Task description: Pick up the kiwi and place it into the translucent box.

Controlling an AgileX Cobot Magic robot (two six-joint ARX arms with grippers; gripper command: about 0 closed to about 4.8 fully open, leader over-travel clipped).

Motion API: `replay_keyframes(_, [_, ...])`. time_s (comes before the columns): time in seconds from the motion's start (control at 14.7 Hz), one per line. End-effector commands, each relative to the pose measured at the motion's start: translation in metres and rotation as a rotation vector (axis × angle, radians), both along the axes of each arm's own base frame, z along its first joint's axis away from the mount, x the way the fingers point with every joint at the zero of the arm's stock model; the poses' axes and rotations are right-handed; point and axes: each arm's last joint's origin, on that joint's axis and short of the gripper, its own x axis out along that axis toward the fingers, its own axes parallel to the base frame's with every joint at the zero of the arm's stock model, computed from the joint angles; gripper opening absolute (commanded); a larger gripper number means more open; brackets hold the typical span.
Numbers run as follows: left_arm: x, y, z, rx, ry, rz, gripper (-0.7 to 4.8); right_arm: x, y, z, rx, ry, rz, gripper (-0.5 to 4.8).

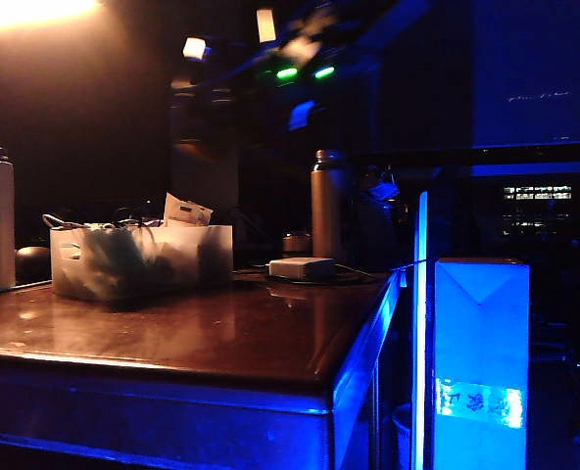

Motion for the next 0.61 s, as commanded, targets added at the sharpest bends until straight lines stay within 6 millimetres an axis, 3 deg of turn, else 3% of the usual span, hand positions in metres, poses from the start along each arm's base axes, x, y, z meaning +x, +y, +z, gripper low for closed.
replay_keyframes(0.07, [-0.002, 0.0, 0.001, 0.002, -0.002, -0.006, -0.03, -0.014, 0.04, -0.028, 0.009, -0.008, 0.065, 3.28])
replay_keyframes(0.2, [-0.002, 0.0, 0.001, 0.0, 0.005, -0.01, -0.03, -0.017, 0.059, -0.057, -0.011, 0.01, 0.059, 3.31])
replay_keyframes(0.27, [-0.002, 0.0, 0.001, 0.001, 0.006, -0.009, -0.03, -0.017, 0.061, -0.063, -0.018, 0.015, 0.045, 3.79])
replay_keyframes(0.34, [-0.002, 0.0, 0.001, 0.001, 0.007, -0.01, -0.03, -0.017, 0.062, -0.066, -0.024, 0.014, 0.027, 4.06])
replay_keyframes(0.61, [-0.002, 0.0, 0.001, 0.001, 0.007, -0.009, -0.03, -0.014, 0.059, -0.061, -0.002, -0.019, 0.017, 4.06])
